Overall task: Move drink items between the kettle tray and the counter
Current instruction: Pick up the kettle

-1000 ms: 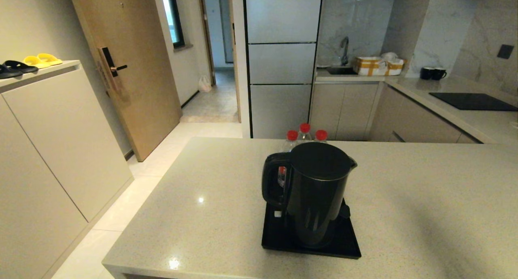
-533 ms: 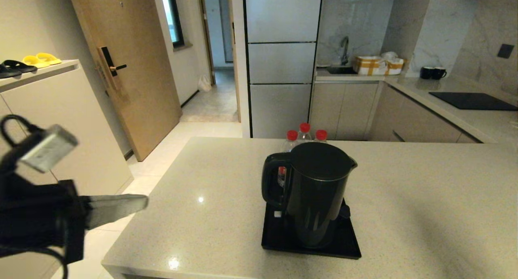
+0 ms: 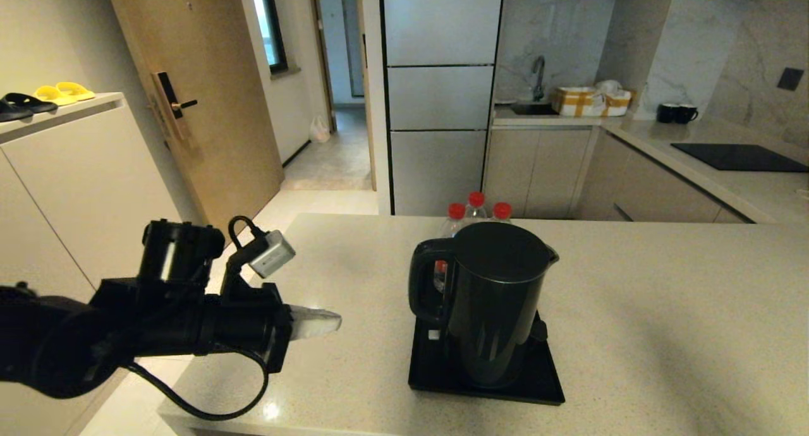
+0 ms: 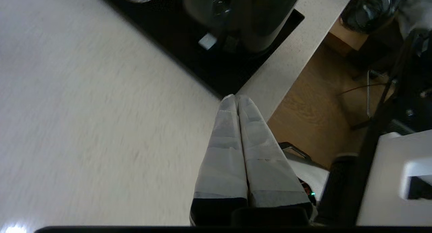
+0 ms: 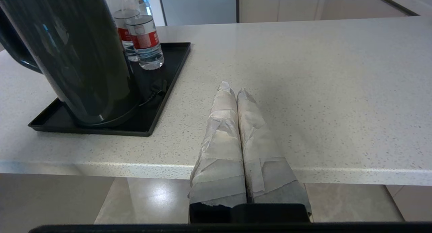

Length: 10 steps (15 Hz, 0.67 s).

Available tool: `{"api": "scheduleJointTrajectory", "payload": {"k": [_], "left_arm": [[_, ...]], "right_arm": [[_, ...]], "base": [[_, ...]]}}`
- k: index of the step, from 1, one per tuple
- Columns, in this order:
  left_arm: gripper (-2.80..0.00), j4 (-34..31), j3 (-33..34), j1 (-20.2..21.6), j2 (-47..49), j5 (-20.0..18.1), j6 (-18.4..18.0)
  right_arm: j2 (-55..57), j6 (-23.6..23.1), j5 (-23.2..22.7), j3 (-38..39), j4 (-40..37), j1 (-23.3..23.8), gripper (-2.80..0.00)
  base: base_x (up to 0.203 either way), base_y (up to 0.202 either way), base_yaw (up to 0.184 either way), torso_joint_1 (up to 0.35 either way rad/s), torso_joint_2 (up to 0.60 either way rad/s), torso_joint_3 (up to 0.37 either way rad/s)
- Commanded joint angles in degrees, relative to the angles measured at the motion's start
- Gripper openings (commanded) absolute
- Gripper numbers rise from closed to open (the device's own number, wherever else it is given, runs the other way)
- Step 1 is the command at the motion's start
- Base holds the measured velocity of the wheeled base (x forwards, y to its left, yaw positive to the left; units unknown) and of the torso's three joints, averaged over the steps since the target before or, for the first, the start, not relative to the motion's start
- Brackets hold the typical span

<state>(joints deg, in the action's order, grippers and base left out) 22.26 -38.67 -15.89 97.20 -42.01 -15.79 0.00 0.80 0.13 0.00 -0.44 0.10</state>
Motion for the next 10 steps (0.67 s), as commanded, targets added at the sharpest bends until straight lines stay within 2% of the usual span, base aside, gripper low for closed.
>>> {"api": "scheduleJointTrajectory", "payload": {"k": [1, 3, 4, 5, 6, 7, 8, 10], "left_arm": [[-2.80, 5.31, 0.54, -2.59, 3.28, 1.65, -0.48], [-2.80, 10.98, 1.57, -5.13, 3.67, 11.26, -0.18], [-2.80, 15.07, 2.59, -6.96, 4.41, 17.47, 0.07], [-2.80, 21.40, 3.77, -8.80, 5.58, 21.78, 0.34], [-2.80, 26.58, 4.39, -10.64, 6.78, 25.38, 1.31], [-2.80, 28.41, 4.42, -12.46, 7.41, 29.93, 3.30], [0.00, 27.69, 4.43, -13.85, 7.40, 33.16, 4.37], [0.00, 24.26, 3.57, -15.28, 6.46, 32.92, 5.32]], "right_arm": [[0.00, -0.01, 0.02, 0.00, 0.00, -0.01, -2.80], [0.00, -0.01, 0.04, 0.00, 0.00, -0.01, -2.80], [0.03, -0.01, -0.01, 0.00, 0.00, -0.01, -2.80], [0.08, -0.01, 0.04, 0.00, 0.00, -0.01, -2.80], [0.00, -0.01, 0.04, 0.00, 0.00, -0.01, -2.80], [0.00, -0.01, 0.04, 0.00, 0.00, -0.01, -2.80], [0.00, -0.01, 0.04, 0.00, 0.00, -0.01, -2.80], [0.08, -0.01, 0.04, 0.00, 0.00, -0.01, -2.80]], "base": [[0.000, 0.000, 0.000, 0.000, 0.00, 0.000], [0.000, 0.000, 0.000, 0.000, 0.00, 0.000], [0.000, 0.000, 0.000, 0.000, 0.00, 0.000], [0.000, 0.000, 0.000, 0.000, 0.00, 0.000], [0.000, 0.000, 0.000, 0.000, 0.00, 0.000], [0.000, 0.000, 0.000, 0.000, 0.00, 0.000], [0.000, 0.000, 0.000, 0.000, 0.00, 0.000], [0.000, 0.000, 0.000, 0.000, 0.00, 0.000]]}}
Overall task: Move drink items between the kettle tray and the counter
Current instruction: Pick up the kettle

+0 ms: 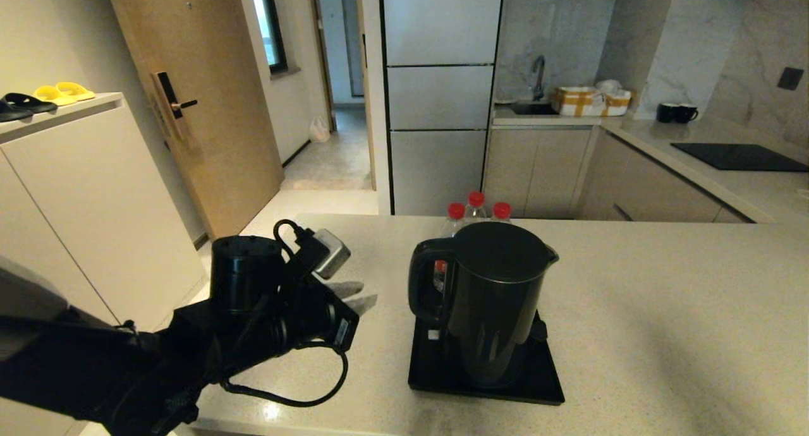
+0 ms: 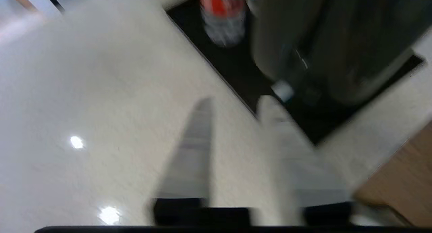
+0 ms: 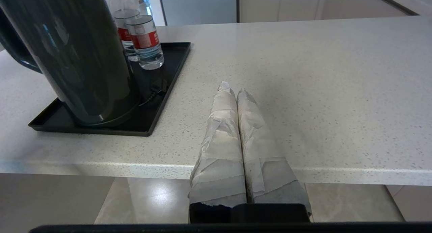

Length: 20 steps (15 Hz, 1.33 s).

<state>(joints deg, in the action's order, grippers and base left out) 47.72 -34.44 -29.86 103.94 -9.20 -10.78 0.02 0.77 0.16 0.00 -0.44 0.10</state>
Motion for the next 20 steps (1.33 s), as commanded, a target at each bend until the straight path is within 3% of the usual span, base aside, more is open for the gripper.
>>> {"api": "scheduleJointTrajectory", "payload": {"k": [1, 3, 7, 10, 12, 16, 20], "left_arm": [[0.00, -3.14, -1.58, -1.81, -0.99, 0.12, 1.91], [0.00, -4.53, -2.02, -3.55, -2.14, 0.12, 3.81], [0.00, -4.67, -3.49, -6.67, -1.88, 2.39, 3.98], [0.00, -4.63, -8.76, -10.84, 3.46, 15.42, 4.20], [0.00, -4.40, -10.99, -12.15, 5.85, 19.19, 4.79], [0.00, -4.18, -15.49, -13.14, 10.29, 31.45, 6.34], [0.00, -1.96, -18.23, -13.27, 13.82, 34.44, 6.54]], "right_arm": [[-0.02, 0.02, -0.03, 0.00, 0.00, -0.01, -2.80], [-0.01, 0.02, -0.01, 0.00, 0.00, -0.01, -2.80], [0.06, 0.02, 0.00, 0.00, 0.00, -0.01, -2.80], [0.06, 0.02, -0.07, 0.00, 0.00, -0.01, -2.80], [0.06, 0.02, 0.02, 0.00, 0.00, -0.01, -2.80], [0.06, 0.02, -0.07, 0.00, 0.00, -0.01, -2.80], [0.01, 0.02, -0.04, 0.00, 0.00, 0.03, -2.80]], "base": [[0.000, 0.000, 0.000, 0.000, 0.00, 0.000], [0.000, 0.000, 0.000, 0.000, 0.00, 0.000], [0.000, 0.000, 0.000, 0.000, 0.00, 0.000], [0.000, 0.000, 0.000, 0.000, 0.00, 0.000], [0.000, 0.000, 0.000, 0.000, 0.00, 0.000], [0.000, 0.000, 0.000, 0.000, 0.00, 0.000], [0.000, 0.000, 0.000, 0.000, 0.00, 0.000]]}}
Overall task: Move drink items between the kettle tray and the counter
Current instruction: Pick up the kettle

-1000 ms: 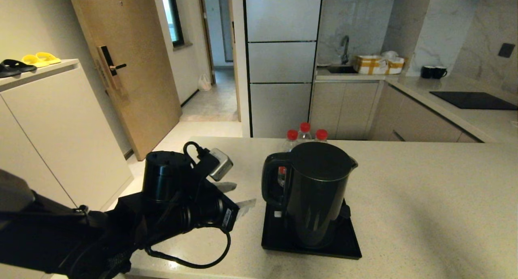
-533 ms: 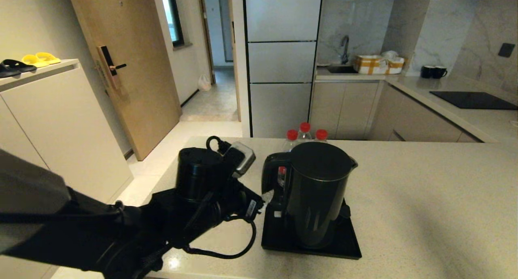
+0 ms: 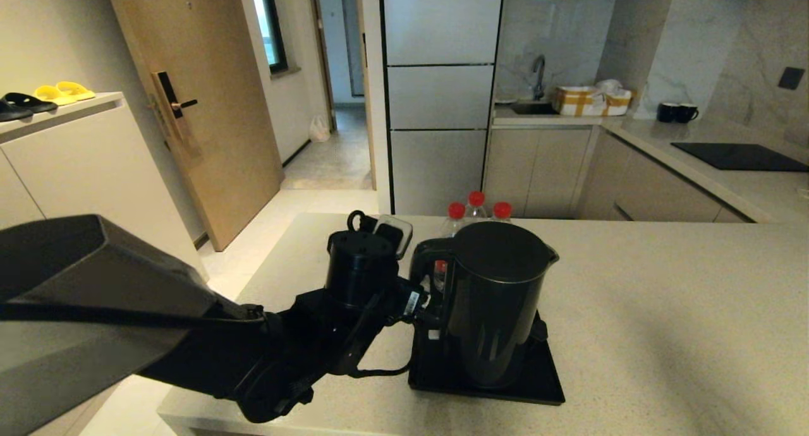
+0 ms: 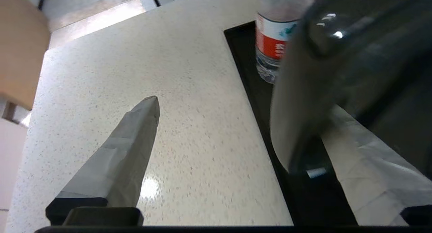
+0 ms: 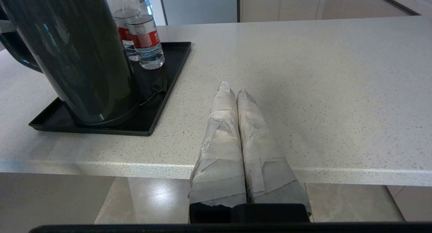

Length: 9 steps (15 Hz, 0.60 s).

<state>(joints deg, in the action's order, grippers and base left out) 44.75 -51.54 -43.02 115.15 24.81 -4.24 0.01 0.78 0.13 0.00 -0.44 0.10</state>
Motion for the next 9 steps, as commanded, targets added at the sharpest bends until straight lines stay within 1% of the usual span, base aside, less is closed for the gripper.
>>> {"api": "scheduleJointTrajectory", "payload": {"k": [1, 3, 4, 6, 8, 9], "left_arm": [[0.00, 2.69, -2.01, -0.23, 4.42, 0.89, 0.00], [0.00, 9.72, -4.18, -0.35, 8.47, 3.80, -0.22], [0.00, 13.34, -4.36, -0.68, 9.74, 4.46, -0.37], [0.00, 15.78, -5.06, -1.26, 11.90, 4.59, -0.14], [0.00, 19.78, -6.39, -1.36, 14.20, 5.05, -0.71], [0.00, 19.91, -6.19, -1.57, 14.27, 5.08, -0.77]], "right_arm": [[-0.01, 0.01, 0.04, 0.00, 0.00, -0.01, -2.80], [-0.01, 0.01, -0.05, 0.00, 0.00, -0.01, -2.80], [-0.01, 0.01, -0.03, 0.00, 0.00, -0.01, -2.80], [-0.01, 0.01, 0.04, 0.00, 0.00, -0.01, -2.80], [0.07, 0.01, -0.03, 0.00, 0.00, -0.01, -2.80], [0.05, 0.01, -0.01, 0.00, 0.00, -0.01, -2.80]], "base": [[0.000, 0.000, 0.000, 0.000, 0.00, 0.000], [0.000, 0.000, 0.000, 0.000, 0.00, 0.000], [0.000, 0.000, 0.000, 0.000, 0.00, 0.000], [0.000, 0.000, 0.000, 0.000, 0.00, 0.000], [0.000, 0.000, 0.000, 0.000, 0.00, 0.000], [0.000, 0.000, 0.000, 0.000, 0.00, 0.000]]}}
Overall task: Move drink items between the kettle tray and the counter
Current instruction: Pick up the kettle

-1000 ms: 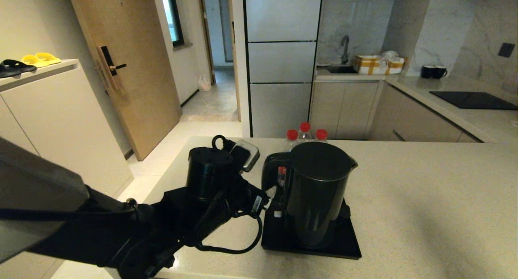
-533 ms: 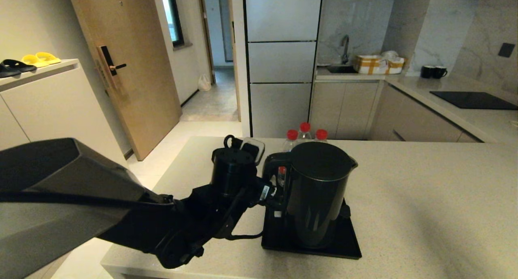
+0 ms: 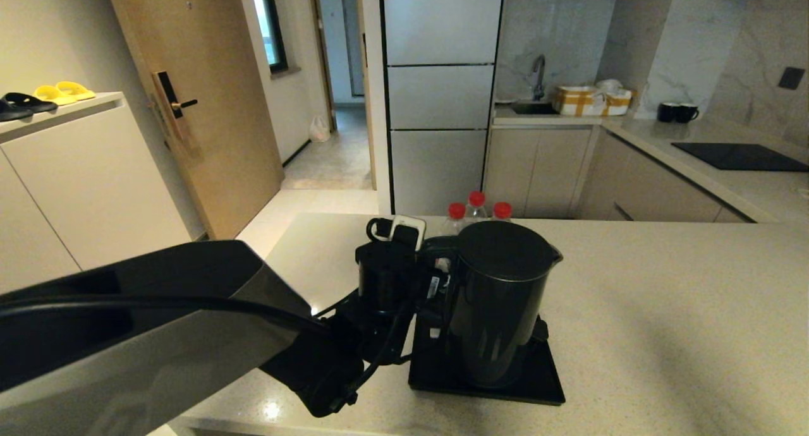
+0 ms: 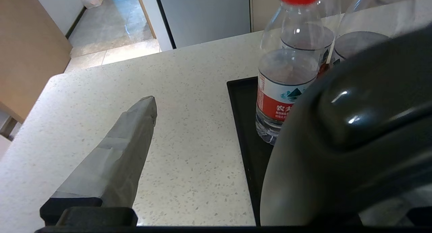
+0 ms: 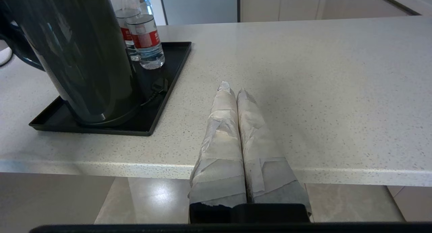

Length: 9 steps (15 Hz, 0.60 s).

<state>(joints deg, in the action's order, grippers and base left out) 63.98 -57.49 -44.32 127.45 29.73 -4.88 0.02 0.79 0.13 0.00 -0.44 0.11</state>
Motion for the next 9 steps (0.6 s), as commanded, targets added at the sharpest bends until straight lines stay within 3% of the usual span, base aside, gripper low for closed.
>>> {"api": "scheduleJointTrajectory", "payload": {"k": [1, 5, 6, 9], "left_arm": [[0.00, 0.92, -0.22, -0.33, 2.36, 0.17, -0.13], [0.00, 1.14, -0.67, -0.33, 3.57, 0.42, 0.03], [-2.80, 1.15, -1.02, -0.33, 3.83, 1.15, -0.03], [-2.80, 2.90, -1.75, -0.33, 4.08, 2.26, 0.04]], "right_arm": [[-0.02, 0.00, 0.04, 0.00, 0.00, -0.02, -2.80], [0.00, 0.00, 0.04, 0.00, 0.00, -0.02, -2.80], [-0.02, 0.00, -0.05, 0.00, 0.00, -0.02, -2.80], [0.03, 0.00, -0.01, 0.00, 0.00, -0.02, -2.80]], "base": [[0.000, 0.000, 0.000, 0.000, 0.00, 0.000], [0.000, 0.000, 0.000, 0.000, 0.00, 0.000], [0.000, 0.000, 0.000, 0.000, 0.00, 0.000], [0.000, 0.000, 0.000, 0.000, 0.00, 0.000]]}}
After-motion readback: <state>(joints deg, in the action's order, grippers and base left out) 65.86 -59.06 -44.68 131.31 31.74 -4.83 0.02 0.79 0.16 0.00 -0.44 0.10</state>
